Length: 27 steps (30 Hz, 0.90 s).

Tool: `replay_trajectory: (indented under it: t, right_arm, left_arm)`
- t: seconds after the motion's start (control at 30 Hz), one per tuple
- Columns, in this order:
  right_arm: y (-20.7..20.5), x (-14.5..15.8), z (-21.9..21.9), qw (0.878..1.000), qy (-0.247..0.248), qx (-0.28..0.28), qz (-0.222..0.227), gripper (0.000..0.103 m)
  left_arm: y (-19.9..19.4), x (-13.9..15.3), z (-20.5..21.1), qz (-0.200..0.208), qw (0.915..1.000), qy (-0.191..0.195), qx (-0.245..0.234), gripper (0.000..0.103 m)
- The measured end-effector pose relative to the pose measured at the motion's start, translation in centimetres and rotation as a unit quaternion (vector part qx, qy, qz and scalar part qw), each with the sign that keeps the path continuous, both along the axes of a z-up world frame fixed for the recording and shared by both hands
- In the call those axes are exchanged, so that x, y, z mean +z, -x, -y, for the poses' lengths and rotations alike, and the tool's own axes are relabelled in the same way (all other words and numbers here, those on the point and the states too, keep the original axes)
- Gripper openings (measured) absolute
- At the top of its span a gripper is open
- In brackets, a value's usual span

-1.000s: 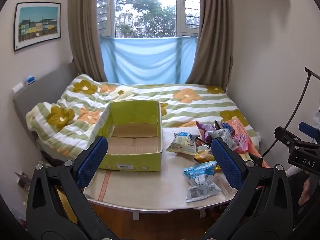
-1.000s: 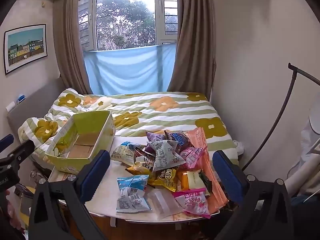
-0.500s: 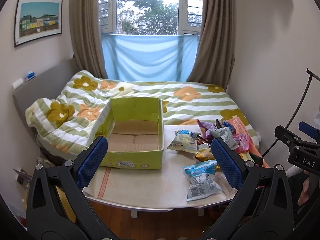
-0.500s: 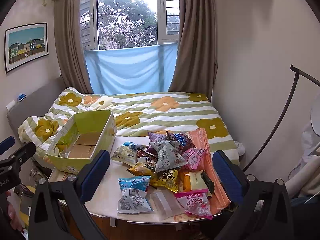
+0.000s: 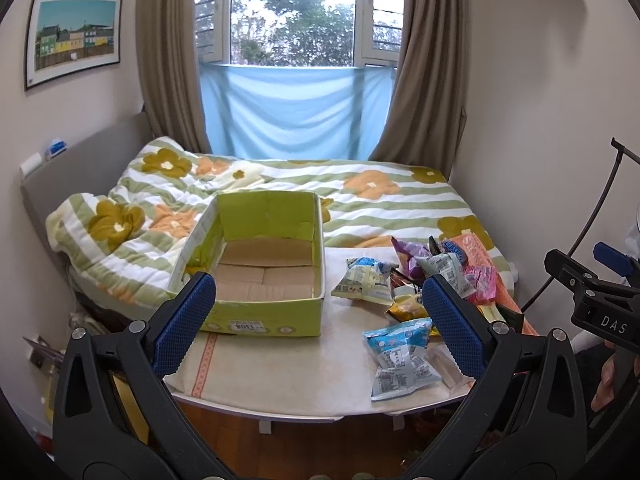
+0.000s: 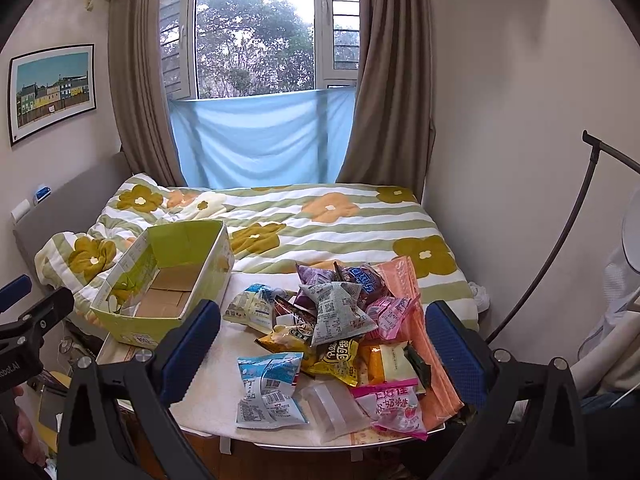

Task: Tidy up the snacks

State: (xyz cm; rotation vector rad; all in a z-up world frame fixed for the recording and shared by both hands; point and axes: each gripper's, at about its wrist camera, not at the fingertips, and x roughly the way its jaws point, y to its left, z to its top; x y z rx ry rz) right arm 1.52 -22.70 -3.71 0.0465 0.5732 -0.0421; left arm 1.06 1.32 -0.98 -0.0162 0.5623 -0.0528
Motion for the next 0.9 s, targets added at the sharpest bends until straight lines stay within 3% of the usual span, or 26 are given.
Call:
replay_trajectory:
  t: [0.9]
  right_arm:
    - [-0.17,-0.01,-0.40,1.000,0.001,0.000,-0.001,0.102]
  left_arm:
    - [-0.49,-0.36,-0.06,-0.004,1.0000,0.002,-0.003,0.103]
